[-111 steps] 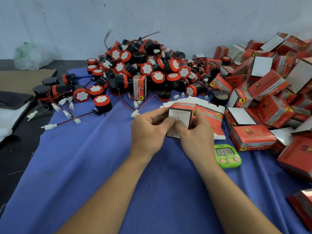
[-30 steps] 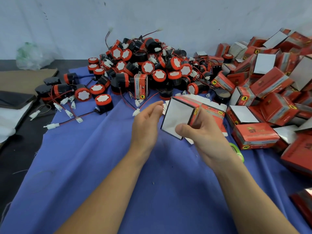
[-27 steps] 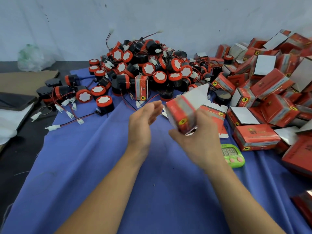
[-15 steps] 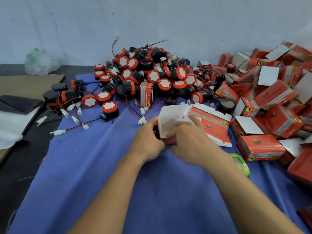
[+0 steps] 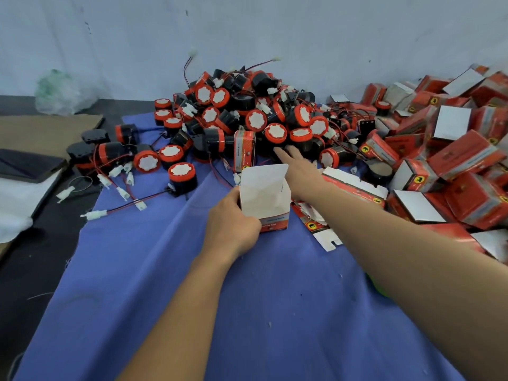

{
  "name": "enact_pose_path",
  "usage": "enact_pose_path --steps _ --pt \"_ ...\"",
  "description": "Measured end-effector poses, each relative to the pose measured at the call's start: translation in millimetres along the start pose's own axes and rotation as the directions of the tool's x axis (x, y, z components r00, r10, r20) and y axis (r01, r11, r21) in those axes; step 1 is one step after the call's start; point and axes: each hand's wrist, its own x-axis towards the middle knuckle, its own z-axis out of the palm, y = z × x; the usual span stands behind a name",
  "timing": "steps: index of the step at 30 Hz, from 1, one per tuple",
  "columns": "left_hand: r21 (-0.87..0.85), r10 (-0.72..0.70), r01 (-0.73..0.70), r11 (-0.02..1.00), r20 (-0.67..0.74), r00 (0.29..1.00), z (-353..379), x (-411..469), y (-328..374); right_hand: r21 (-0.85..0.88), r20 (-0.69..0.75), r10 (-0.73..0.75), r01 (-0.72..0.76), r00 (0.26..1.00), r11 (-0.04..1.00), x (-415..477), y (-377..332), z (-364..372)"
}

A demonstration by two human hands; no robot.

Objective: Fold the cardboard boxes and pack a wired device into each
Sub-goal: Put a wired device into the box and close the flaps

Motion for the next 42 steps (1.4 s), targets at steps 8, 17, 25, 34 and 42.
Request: enact_pose_path --steps 8,17,25,34,42 --pt "0.011 -0.006 0.006 1.000 0.019 1.000 0.0 -1.1 2.3 -0.006 -0.279 0.049 -0.052 0.959 0.999 1.8 -10.1 -12.6" --pt "-0.058 -0.015 0.021 0.998 0.095 0.995 -1.9 -11.8 15.9 0.989 -0.143 0.521 0.096 0.841 0.117 -89.5 1.8 -69.0" --pt "-0.028 0.082 -0.080 0.996 0.051 0.995 9.3 -21.9 19.2 0.858 -0.372 0.402 0.145 0.837 0.492 -151.6 -31.1 -38.2" --pt "-0.084 0.083 -0.075 0.994 0.093 0.992 15.5 -27.7 24.7 0.423 -0.727 0.372 -0.051 0.577 0.905 -150.7 -25.2 -7.2" --pt "-0.107 -0.005 0.009 0.994 0.040 0.999 13.2 -24.6 23.0 0.529 -0.443 0.408 -0.134 0.799 0.838 -144.7 -2.7 -7.3"
